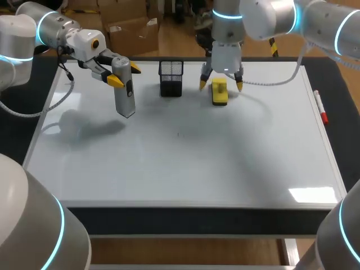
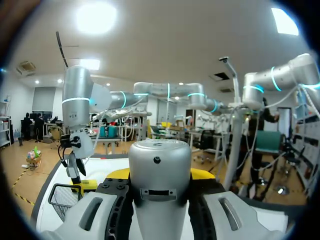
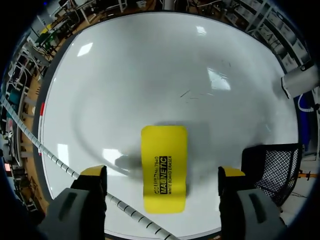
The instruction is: Pick up the inspection probe, press it on each red-marked spot on the whiteboard one by one, put down the probe, pick up the eraser, and wipe off all the red marks.
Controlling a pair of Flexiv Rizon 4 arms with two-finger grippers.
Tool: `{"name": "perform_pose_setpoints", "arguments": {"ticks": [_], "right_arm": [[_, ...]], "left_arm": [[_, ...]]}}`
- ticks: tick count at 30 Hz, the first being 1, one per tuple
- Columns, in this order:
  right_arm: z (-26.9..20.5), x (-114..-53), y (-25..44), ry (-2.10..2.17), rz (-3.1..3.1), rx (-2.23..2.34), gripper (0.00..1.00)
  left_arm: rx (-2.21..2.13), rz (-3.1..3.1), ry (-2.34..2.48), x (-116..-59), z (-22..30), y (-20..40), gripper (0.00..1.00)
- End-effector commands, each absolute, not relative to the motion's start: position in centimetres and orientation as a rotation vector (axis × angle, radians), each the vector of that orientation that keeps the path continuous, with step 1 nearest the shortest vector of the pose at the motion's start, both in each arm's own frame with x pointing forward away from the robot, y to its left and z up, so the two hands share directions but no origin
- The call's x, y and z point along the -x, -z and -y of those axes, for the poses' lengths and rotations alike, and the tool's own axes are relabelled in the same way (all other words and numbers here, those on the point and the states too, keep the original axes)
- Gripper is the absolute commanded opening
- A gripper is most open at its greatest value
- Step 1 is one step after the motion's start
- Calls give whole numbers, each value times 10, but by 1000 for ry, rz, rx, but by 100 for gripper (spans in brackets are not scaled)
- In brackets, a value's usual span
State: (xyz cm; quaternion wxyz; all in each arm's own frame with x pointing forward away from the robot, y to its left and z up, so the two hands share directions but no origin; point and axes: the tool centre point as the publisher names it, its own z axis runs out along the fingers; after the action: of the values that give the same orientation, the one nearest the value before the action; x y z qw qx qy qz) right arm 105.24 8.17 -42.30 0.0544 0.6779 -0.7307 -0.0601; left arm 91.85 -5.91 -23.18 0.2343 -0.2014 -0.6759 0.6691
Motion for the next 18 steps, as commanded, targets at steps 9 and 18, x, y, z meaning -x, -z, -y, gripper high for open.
{"name": "perform_pose_setpoints", "arguments": {"ticks": [9,18], "right_arm": [[-59,-1039,395,172,2418,-1863,100],[-35,-1036,374,343,2704,-1555,100]], "left_arm": [[554,1857,-1832,-919,59,230,0],[554,1857,-1832,-919,59,230,0]]}}
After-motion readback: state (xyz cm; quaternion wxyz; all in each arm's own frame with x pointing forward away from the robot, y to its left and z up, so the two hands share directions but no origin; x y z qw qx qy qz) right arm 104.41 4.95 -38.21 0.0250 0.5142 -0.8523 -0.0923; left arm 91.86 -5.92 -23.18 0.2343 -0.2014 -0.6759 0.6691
